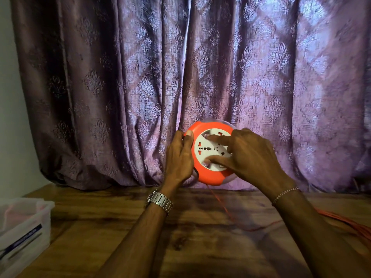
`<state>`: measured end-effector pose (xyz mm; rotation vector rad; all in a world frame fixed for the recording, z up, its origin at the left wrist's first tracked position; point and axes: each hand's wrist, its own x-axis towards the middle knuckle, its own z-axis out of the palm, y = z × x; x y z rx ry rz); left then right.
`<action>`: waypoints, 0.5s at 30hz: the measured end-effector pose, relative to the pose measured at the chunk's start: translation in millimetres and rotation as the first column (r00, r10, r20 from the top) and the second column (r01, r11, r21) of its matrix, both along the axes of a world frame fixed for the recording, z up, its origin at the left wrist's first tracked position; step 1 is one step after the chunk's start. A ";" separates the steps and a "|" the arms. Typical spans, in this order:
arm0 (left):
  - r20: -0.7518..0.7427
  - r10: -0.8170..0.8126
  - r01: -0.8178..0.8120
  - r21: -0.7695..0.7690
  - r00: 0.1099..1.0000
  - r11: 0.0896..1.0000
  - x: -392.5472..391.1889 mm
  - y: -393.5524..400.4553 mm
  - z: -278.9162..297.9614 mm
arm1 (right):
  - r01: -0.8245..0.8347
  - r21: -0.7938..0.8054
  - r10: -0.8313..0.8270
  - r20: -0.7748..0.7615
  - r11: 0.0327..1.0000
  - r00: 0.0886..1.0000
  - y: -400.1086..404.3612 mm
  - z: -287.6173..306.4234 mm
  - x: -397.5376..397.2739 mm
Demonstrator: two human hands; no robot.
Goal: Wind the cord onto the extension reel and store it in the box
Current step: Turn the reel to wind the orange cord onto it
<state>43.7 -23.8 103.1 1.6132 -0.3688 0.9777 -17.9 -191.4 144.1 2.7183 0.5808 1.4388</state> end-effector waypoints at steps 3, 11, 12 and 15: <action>-0.002 -0.027 0.027 -0.027 1.000 0.999 0.7 2.1 0.7 | -0.108 -0.068 0.111 0.047 0.992 0.993 -1.0 1.6 -1.0; 0.012 -0.016 0.016 -0.018 1.000 1.000 0.4 2.8 -0.6 | -0.207 -0.199 0.174 -0.171 0.958 0.970 2.4 4.2 2.2; 0.018 -0.018 0.019 -0.019 1.000 1.000 0.1 2.9 -0.6 | -0.186 -0.214 0.147 -0.185 0.959 0.972 3.0 3.9 1.2; 0.022 -0.025 0.025 -0.027 0.999 0.999 0.5 3.0 -0.6 | -0.118 -0.256 0.088 -0.128 0.959 0.988 2.2 2.4 0.7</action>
